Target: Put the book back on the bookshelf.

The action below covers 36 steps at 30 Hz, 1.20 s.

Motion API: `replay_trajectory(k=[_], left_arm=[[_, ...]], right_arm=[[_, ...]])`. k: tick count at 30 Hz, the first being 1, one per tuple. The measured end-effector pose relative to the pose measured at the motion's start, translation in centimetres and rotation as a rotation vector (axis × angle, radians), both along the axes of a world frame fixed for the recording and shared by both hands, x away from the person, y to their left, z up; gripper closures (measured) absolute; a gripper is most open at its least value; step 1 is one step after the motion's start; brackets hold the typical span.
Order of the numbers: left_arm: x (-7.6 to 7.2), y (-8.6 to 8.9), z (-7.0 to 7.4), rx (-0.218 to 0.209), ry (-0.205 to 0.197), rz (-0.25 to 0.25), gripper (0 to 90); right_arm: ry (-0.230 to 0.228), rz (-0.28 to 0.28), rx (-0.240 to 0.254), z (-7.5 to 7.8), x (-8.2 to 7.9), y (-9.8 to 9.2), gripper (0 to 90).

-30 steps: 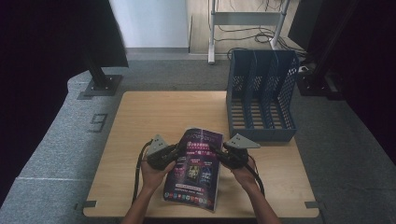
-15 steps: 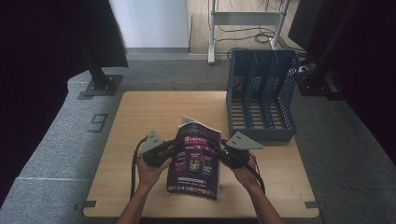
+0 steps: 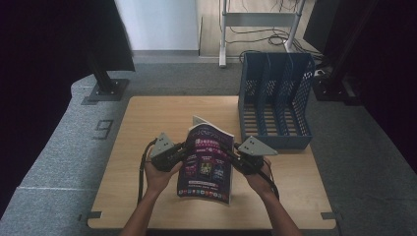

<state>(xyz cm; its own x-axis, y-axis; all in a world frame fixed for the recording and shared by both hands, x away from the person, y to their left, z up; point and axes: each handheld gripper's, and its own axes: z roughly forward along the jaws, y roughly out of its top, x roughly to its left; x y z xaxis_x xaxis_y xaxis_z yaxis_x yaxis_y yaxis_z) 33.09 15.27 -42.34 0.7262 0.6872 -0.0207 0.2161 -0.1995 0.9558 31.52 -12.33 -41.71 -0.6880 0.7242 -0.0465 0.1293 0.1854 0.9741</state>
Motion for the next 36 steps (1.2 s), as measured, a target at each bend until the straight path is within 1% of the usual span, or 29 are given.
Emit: replay_trajectory(k=[2,4,6,10,12,15,18,20,24,26,28,31,34,35,36], left_arm=[[-0.1,0.1,0.6,-0.006,-0.015,0.001,85.5],[-0.3,0.1,1.0,-0.016,-0.027,-0.001,85.5],[-0.5,0.2,1.0,-0.017,-0.031,-0.007,85.5],[-0.9,0.3,0.3,-0.011,-0.028,-0.016,85.3],[-1.1,0.4,0.0,-0.021,-0.026,-0.013,85.2],[-1.1,0.8,-0.2,-0.046,-0.014,-0.018,82.9],[-1.2,1.0,-0.2,-0.056,-0.017,-0.026,80.5],[-1.3,1.1,-0.2,-0.065,-0.018,-0.025,78.3],[-1.3,1.2,-0.3,-0.068,-0.017,-0.021,75.0],[-1.1,1.2,-0.3,-0.073,-0.017,-0.010,69.2],[-0.9,1.1,-0.5,-0.075,-0.021,0.018,60.1],[-0.4,0.9,-0.8,-0.061,0.002,0.051,46.7],[0.4,0.8,-1.3,-0.065,0.040,0.052,36.7],[0.6,0.8,-1.5,-0.072,0.047,0.051,34.9],[0.7,0.8,-1.6,-0.077,0.053,0.040,33.0]], right_arm=[[-0.023,-0.004,-0.011,0.6,-0.1,0.1,76.7],[-0.043,-0.002,-0.005,1.1,-0.2,0.1,77.3],[-0.057,0.004,0.006,1.1,-0.4,-0.1,77.9],[-0.063,0.013,0.014,0.5,-0.9,-0.4,79.1],[-0.063,0.018,0.011,0.3,-1.1,-0.4,79.8],[-0.059,0.037,0.028,0.2,-1.4,-0.7,80.1],[-0.062,0.059,0.037,0.2,-1.8,-0.9,80.1],[-0.064,0.065,0.032,0.2,-2.1,-0.9,80.0],[-0.076,0.074,0.015,0.3,-2.8,-0.8,80.1],[-0.076,0.079,0.013,0.3,-2.9,-0.9,80.1],[-0.074,0.085,0.019,0.3,-2.8,-1.0,80.2],[-0.071,0.089,0.026,0.2,-2.7,-1.1,80.3],[-0.075,0.092,0.022,0.1,-2.8,-1.0,80.4],[-0.076,0.094,0.022,0.1,-2.8,-1.0,80.5],[-0.077,0.098,0.020,0.1,-2.8,-1.0,80.5]])
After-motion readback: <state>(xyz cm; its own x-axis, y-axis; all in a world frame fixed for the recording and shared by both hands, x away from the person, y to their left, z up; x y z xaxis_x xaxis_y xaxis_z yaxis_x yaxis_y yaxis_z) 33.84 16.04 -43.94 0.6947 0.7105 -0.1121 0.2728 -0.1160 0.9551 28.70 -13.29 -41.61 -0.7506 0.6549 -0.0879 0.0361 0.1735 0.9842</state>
